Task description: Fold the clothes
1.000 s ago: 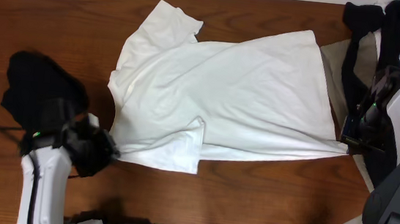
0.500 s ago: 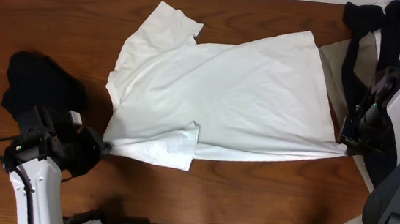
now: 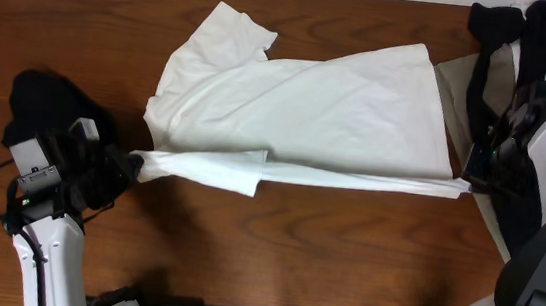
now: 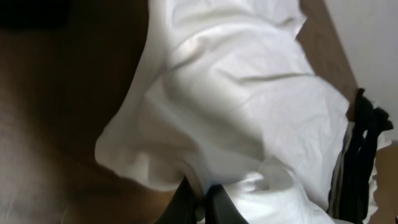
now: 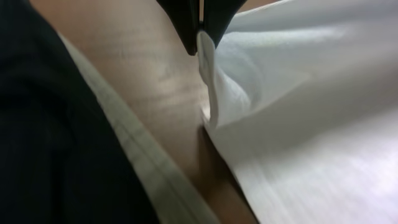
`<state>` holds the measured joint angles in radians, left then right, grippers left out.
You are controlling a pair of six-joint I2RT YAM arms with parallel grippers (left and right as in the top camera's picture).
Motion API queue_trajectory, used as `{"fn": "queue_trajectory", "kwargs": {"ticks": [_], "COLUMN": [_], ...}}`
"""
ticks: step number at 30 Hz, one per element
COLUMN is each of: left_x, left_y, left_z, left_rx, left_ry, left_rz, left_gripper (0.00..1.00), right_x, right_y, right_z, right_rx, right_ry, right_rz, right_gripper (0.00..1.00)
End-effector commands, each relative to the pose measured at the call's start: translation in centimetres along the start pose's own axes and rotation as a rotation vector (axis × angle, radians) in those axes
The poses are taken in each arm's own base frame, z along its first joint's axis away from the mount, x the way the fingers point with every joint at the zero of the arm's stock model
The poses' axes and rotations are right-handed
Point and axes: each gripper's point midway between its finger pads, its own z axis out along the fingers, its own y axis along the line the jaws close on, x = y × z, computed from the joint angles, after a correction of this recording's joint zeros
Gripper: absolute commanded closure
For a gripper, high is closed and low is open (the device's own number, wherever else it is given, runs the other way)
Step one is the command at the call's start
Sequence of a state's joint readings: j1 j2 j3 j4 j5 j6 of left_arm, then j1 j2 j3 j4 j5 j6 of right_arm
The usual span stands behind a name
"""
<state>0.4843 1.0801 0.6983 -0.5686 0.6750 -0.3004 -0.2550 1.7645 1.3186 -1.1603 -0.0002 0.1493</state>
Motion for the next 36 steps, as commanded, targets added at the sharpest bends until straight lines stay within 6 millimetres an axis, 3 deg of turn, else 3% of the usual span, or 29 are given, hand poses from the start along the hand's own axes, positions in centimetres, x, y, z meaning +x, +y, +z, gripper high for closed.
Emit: {"fn": "queue_trajectory", "kwargs": {"ticks": [1, 7, 18, 29, 36], "left_x": [-1.4, -2.2, -3.1, -3.4, -3.6], "left_y": [-0.1, 0.3, 2.1, -0.5, 1.1], "left_z": [-0.1, 0.8, 3.8, 7.3, 8.7], "left_rx": [-0.002, -0.001, -0.014, 0.05, -0.092], "left_ry": [-0.041, -0.044, -0.006, 0.002, -0.03], "left_rz": [-0.012, -0.01, -0.036, 0.109, 0.145], "left_gripper": [0.94, 0.94, 0.94, 0.94, 0.94], "right_x": [-1.2, -3.2, -5.1, -6.5, -7.6], "right_y": [-0.1, 2.0, 3.3, 4.0, 4.1], "right_z": [-0.2, -0.4, -0.9, -1.3, -0.7], "right_rx": [0.002, -0.1, -0.124, -0.135, -0.136], "right_ry": [-0.052, -0.132, -0.216, -0.278, -0.304], "right_rz": [0.014, 0.001, -0.029, -0.037, -0.038], "right_gripper": [0.99, 0.99, 0.99, 0.99, 0.99]}}
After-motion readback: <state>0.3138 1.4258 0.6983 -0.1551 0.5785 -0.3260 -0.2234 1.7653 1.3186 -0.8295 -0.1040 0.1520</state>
